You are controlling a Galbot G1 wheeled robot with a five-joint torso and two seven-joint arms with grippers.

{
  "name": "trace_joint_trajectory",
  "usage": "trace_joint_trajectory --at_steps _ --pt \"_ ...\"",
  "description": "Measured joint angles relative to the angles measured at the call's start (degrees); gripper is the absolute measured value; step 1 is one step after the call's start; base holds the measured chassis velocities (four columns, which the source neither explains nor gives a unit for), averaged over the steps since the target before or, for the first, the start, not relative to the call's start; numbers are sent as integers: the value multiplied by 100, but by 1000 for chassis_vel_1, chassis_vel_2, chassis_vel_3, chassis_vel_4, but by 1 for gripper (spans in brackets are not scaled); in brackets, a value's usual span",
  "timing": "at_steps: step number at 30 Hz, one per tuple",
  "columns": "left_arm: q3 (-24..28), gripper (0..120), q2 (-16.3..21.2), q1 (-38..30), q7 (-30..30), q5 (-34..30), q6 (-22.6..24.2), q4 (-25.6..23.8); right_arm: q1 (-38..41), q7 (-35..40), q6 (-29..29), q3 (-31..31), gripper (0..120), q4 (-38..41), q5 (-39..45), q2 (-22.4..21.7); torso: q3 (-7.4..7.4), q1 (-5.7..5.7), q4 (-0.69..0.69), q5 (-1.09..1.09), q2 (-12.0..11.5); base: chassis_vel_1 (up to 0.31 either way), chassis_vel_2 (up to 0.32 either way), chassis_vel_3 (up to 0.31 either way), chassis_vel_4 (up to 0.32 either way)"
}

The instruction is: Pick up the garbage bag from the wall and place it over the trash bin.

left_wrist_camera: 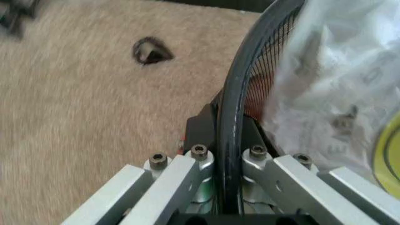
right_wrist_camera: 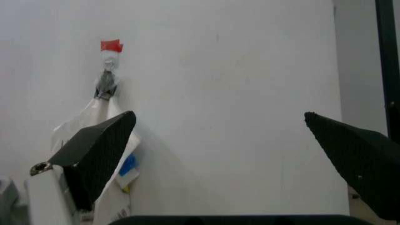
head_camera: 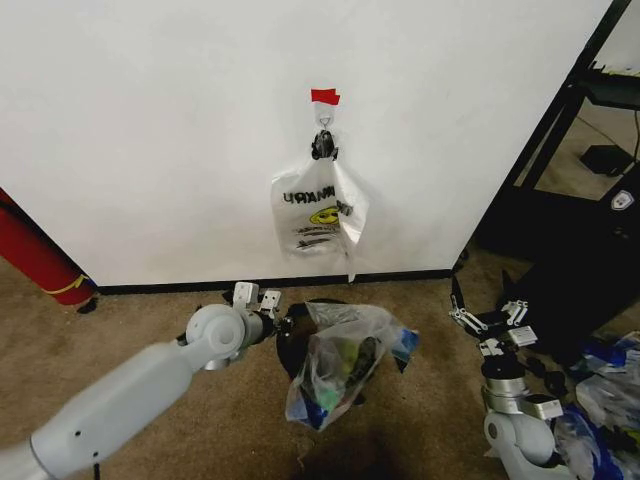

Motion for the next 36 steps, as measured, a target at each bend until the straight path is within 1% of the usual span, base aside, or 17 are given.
trace_joint_trajectory --at_steps 1,3,5,9,12,15,17,22,24,27,28,29,32,36 --pt "0 0 0 0 0 0 0 0 0 0 0 0 100 0 0 0 0 0 0 0 0 0 0 0 0" --pt "-263 0 -55 304 -57 -20 -123 -117 42 -13 -1 -2 100 -90 -56 51 0 0 0 -1 0 0 0 0 0" --pt "-436 0 -80 453 -39 -17 -184 -178 81 -25 -1 0 100 -173 -93 113 0 0 -1 2 0 0 0 0 0" --pt "-609 0 -122 550 -18 9 -290 -240 98 -31 -2 8 100 -252 -90 175 0 0 -1 1 0 0 0 0 0" --pt "-729 0 -191 612 -211 26 -467 -399 81 -32 -2 55 100 -253 -87 200 0 0 -4 0 0 0 0 0 0" --pt "-860 0 -297 787 -473 53 -604 -536 60 -32 -2 87 100 -235 -87 251 0 0 -3 0 0 0 0 0 0" --pt "-914 0 -340 892 -537 101 -680 -555 41 -32 -2 94 100 -222 -92 274 0 0 -2 0 0 0 0 0 0" --pt "-1013 0 -494 1401 -596 557 -1045 -541 -71 -32 -2 101 100 -206 -174 305 0 0 0 1 0 0 0 0 0" --pt "-1024 0 -527 1447 -596 612 -1083 -532 -77 -32 -2 101 100 -211 -188 308 0 0 -1 0 0 0 0 0 0" --pt "-1037 0 -753 1516 -612 886 -1208 -431 -95 -29 -2 101 100 -200 -224 344 0 0 -1 1 0 0 0 0 0" --pt "-1037 0 -832 1516 -650 948 -1225 -405 -99 -27 -2 100 100 -187 -224 352 0 0 -3 1 0 0 0 0 0" --pt "-1037 0 -832 1516 -650 948 -1225 -405 -99 -27 -2 100 100 -187 -224 352 0 0 -3 1 0 0 0 0 0" --pt "-1049 0 -1058 1547 -761 1078 -1243 -364 -91 -27 -2 54 100 -198 -234 370 0 0 -3 1 0 0 0 0 0" --pt "-1059 0 -1241 1676 -779 1222 -1261 -354 -40 -28 -2 -2 100 -237 -272 369 0 0 -1 1 0 0 0 0 0"
